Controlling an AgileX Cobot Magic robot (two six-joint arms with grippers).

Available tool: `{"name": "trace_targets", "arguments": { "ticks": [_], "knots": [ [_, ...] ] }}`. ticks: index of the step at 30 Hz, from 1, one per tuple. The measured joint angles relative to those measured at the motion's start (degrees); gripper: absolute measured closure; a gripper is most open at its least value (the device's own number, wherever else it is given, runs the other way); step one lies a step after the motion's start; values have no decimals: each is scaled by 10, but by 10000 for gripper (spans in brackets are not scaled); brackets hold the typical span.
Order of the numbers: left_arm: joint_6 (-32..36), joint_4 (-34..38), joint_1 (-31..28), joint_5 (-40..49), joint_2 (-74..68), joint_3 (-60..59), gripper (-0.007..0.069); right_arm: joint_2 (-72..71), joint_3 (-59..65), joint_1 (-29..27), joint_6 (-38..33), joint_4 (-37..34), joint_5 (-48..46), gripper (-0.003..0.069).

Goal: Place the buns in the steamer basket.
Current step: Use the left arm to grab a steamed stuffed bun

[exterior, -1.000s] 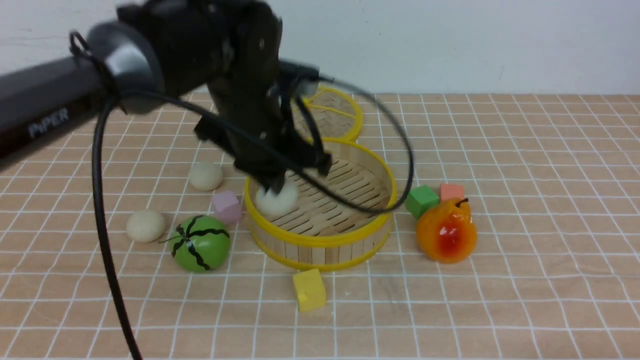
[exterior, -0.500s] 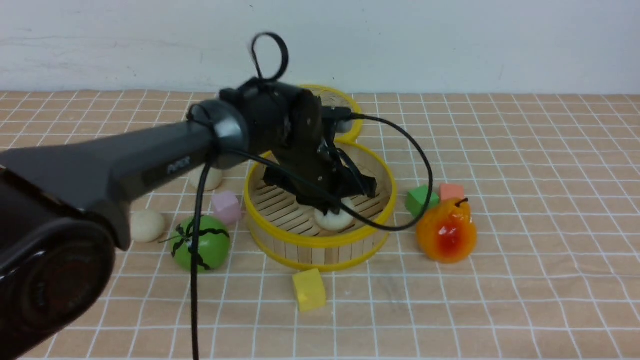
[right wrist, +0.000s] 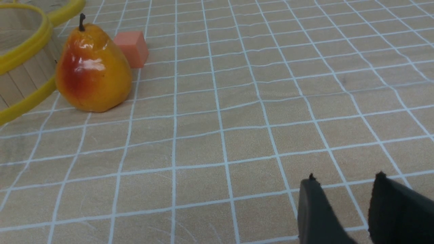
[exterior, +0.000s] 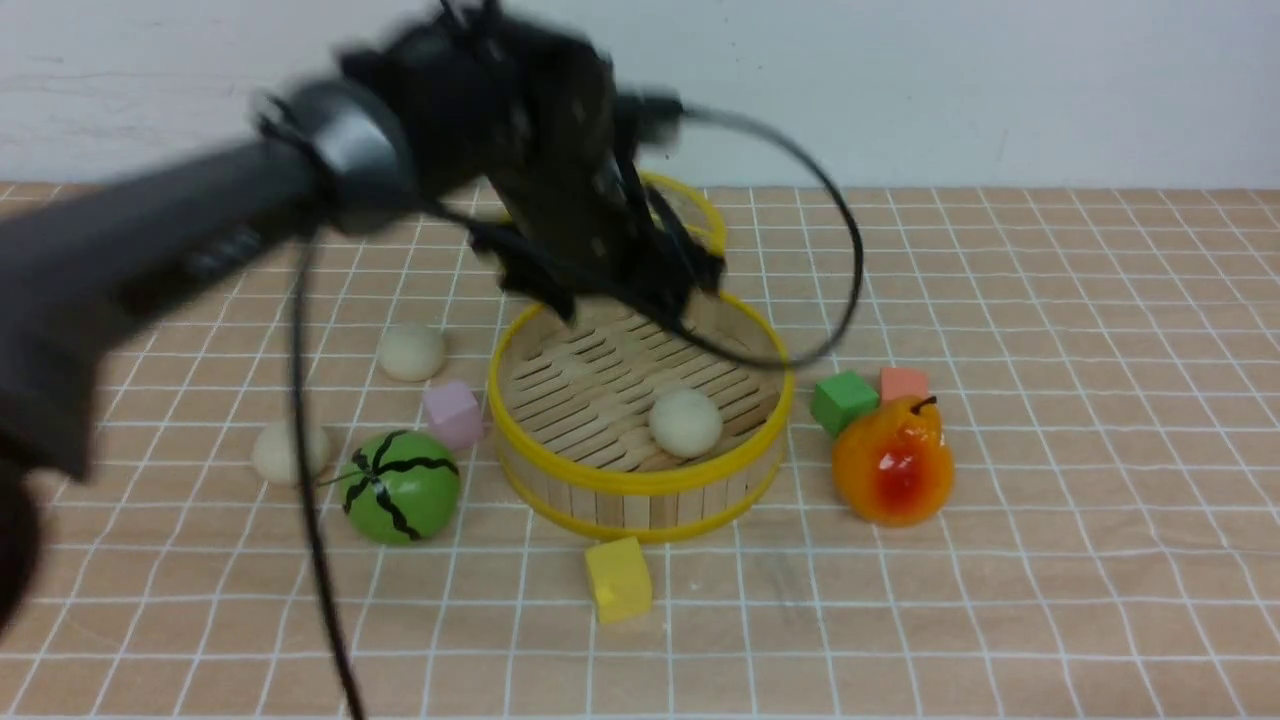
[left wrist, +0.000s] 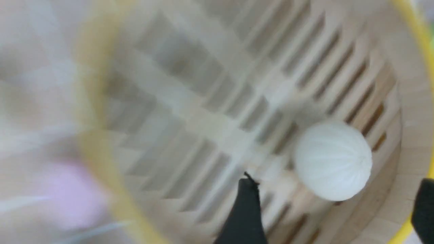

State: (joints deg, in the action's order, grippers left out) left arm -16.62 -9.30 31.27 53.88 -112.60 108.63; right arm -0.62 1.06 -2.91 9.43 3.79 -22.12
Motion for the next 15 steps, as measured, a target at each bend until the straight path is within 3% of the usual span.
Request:
{"name": "trace_targets", "arguments": {
  "ticks": [2,7,9,10,15],
  "knots": [
    [-7,-72,-8,37,58,7,33,0,0,0,0,0,0,418],
    [-15,-104,-83,106,114,9,112,0,0,0,0,0,0,418],
    [-15,-91,-120,121,118,0,151,0,0,0,0,0,0,418],
    [-15,-57,-164,126,119,-21,194,0,0,0,0,0,0,418],
    [-15,54,-272,93,110,-118,320,0,0,0,0,0,0,418]
  ]
}}
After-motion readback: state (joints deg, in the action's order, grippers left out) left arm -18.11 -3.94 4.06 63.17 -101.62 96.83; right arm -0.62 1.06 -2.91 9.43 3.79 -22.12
